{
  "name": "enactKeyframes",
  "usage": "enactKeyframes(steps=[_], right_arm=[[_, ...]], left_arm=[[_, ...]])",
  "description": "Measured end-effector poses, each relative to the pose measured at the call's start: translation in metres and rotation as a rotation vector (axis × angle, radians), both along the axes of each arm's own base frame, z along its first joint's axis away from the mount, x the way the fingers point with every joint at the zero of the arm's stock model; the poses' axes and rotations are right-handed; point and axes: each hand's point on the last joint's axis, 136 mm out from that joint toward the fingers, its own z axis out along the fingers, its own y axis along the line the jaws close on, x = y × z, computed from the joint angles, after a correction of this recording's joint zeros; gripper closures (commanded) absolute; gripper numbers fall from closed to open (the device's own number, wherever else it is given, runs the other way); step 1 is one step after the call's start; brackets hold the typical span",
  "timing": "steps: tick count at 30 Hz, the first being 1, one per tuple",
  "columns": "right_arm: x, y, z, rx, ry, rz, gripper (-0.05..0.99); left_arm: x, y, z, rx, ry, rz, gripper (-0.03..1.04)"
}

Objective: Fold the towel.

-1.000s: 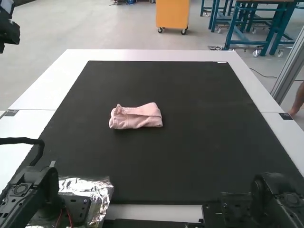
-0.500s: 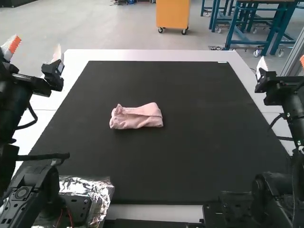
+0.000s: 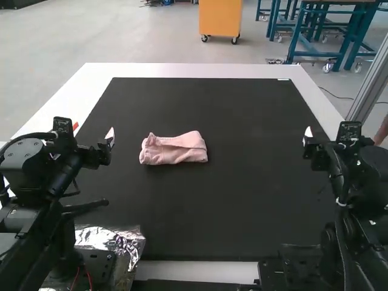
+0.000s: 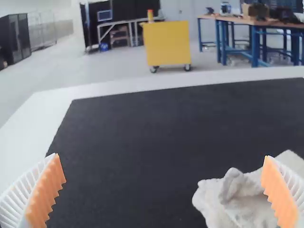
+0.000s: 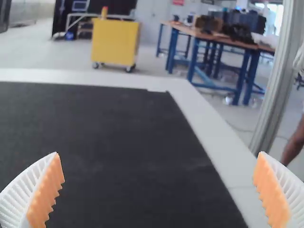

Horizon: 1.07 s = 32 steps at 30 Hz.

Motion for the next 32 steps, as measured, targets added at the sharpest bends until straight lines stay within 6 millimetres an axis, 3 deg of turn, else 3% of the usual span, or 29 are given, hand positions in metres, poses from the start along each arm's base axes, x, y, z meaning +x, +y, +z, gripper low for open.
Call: enactKeyframes(steps=[2,32], right_arm=[[-0.001,0.000,-0.014,0.002,0.058,-0.001,0.02],[0.000,0.014,-0.016,0.009,0.066,0.079,0.02]], left_arm=[[0.000,0.001,-0.004,-0.030,0.017,0.004,0.04],[0.000,0.001,-0.005,-0.089,0.028,0.005,0.04]])
